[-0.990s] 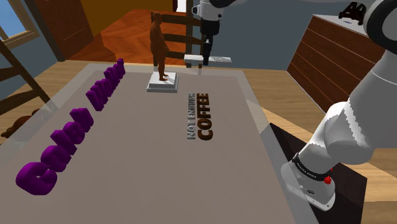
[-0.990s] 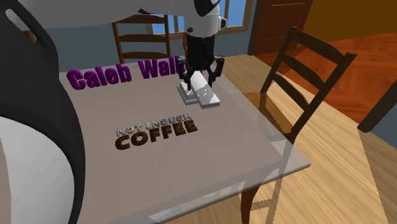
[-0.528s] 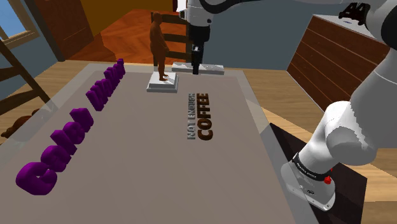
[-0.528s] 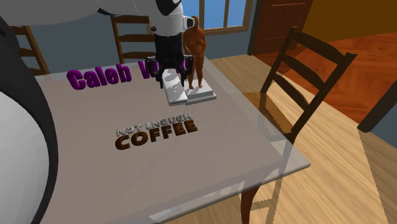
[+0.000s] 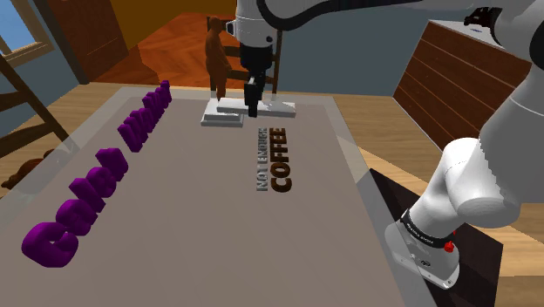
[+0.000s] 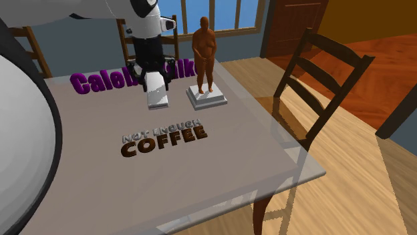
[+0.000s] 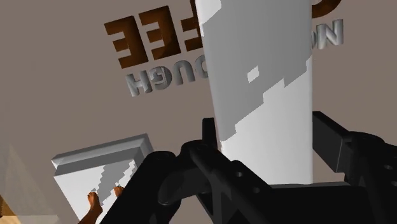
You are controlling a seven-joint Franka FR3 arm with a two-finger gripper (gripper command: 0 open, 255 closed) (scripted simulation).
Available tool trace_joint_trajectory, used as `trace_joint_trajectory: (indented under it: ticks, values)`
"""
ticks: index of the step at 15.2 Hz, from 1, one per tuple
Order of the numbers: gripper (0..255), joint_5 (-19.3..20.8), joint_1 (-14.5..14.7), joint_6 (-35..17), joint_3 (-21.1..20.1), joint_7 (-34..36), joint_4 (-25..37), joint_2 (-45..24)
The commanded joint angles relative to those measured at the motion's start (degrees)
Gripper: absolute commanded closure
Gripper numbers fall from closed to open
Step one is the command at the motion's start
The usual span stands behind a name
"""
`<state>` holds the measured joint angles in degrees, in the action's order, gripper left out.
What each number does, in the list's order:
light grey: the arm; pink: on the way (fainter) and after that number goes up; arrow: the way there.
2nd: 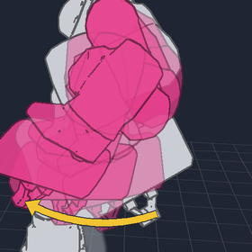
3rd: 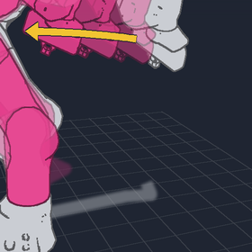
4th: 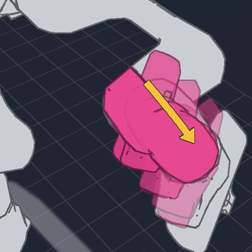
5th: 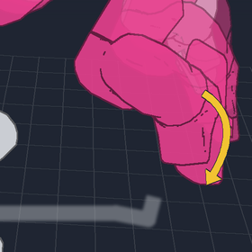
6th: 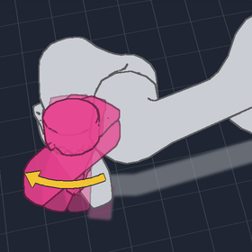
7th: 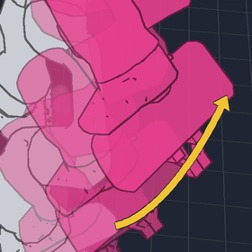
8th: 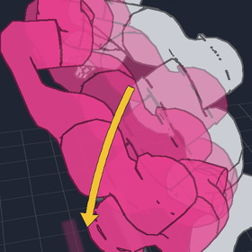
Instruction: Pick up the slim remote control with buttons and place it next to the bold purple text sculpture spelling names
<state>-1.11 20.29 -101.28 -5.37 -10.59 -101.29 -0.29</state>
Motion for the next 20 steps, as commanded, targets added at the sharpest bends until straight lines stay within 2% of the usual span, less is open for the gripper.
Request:
trace_joint_trajectory:
  ticks: [1, 20]
  values:
    - [255, 0.0, 0.1, -1.3, -0.1, 0.3, -1.1, -0.2]
    - [255, 0.2, 0.2, -15.5, -0.2, 0.2, -12.9, -2.6]
